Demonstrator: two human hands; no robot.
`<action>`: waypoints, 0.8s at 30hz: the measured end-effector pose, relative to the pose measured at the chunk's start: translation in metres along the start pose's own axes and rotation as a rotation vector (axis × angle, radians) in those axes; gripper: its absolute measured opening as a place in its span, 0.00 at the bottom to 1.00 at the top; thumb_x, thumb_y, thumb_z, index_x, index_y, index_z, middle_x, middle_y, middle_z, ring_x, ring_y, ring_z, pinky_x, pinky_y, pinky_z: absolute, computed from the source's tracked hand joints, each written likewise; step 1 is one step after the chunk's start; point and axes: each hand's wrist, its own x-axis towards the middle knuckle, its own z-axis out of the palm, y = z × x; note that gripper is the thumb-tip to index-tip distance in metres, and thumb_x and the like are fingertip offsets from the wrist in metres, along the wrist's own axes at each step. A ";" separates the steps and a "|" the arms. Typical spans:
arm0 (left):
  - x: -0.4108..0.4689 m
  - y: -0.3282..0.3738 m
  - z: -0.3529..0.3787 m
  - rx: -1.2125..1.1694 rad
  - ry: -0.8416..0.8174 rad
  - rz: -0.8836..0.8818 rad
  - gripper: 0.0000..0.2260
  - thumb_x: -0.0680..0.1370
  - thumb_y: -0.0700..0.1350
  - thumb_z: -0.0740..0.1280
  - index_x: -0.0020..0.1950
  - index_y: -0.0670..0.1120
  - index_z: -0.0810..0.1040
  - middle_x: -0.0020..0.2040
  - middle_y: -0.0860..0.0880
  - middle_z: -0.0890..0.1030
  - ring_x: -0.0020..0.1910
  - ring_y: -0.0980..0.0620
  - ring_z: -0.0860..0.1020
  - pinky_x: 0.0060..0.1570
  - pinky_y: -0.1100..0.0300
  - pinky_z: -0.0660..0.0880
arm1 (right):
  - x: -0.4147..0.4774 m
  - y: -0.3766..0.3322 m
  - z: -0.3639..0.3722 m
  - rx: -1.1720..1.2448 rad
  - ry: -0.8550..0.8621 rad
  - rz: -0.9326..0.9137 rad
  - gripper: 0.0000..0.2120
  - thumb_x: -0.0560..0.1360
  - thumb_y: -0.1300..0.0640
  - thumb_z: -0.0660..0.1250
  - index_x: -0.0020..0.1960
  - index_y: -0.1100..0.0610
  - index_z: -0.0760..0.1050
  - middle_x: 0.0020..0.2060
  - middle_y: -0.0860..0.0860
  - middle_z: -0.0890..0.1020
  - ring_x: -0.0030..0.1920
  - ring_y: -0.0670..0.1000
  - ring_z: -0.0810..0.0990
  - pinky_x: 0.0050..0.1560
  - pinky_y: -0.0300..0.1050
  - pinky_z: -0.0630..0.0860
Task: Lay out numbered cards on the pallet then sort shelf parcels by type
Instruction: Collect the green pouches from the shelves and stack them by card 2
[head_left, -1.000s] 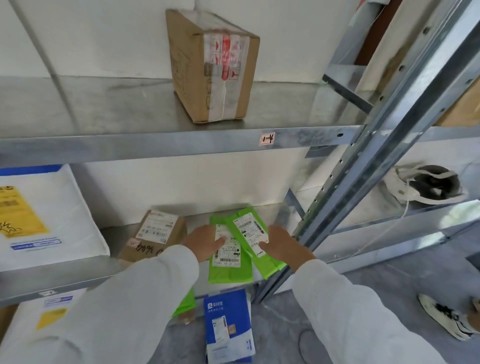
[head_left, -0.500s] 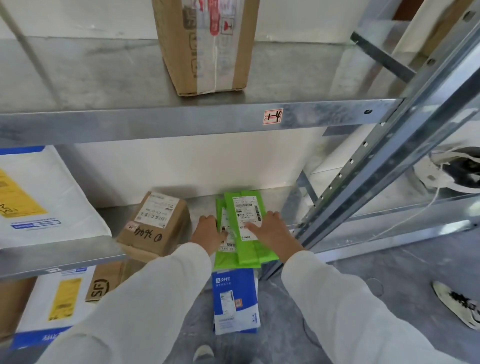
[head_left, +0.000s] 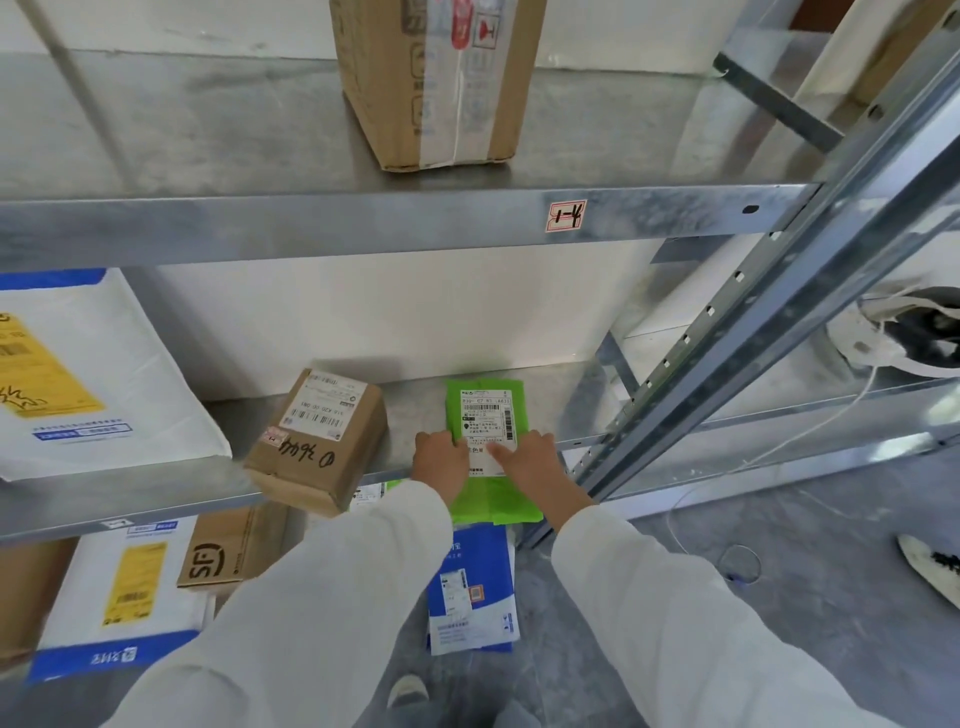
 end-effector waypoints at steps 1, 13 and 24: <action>0.000 -0.002 0.001 -0.042 -0.002 -0.007 0.13 0.81 0.47 0.59 0.52 0.40 0.79 0.55 0.40 0.77 0.49 0.42 0.79 0.53 0.48 0.78 | -0.002 0.002 -0.001 0.032 0.014 0.007 0.28 0.79 0.45 0.62 0.67 0.65 0.64 0.64 0.59 0.66 0.59 0.57 0.75 0.51 0.46 0.70; -0.087 0.007 -0.060 -0.366 0.086 0.233 0.09 0.81 0.45 0.62 0.51 0.48 0.82 0.47 0.53 0.84 0.45 0.58 0.81 0.42 0.68 0.76 | -0.059 -0.001 -0.033 0.256 0.045 -0.261 0.16 0.80 0.48 0.59 0.63 0.56 0.72 0.58 0.54 0.76 0.52 0.52 0.78 0.54 0.49 0.77; -0.252 -0.064 -0.093 -0.440 0.506 0.140 0.11 0.78 0.41 0.68 0.46 0.59 0.78 0.40 0.63 0.80 0.38 0.68 0.78 0.37 0.79 0.69 | -0.195 0.009 0.011 0.345 -0.139 -0.619 0.17 0.81 0.52 0.60 0.69 0.47 0.69 0.53 0.46 0.74 0.54 0.44 0.76 0.59 0.44 0.74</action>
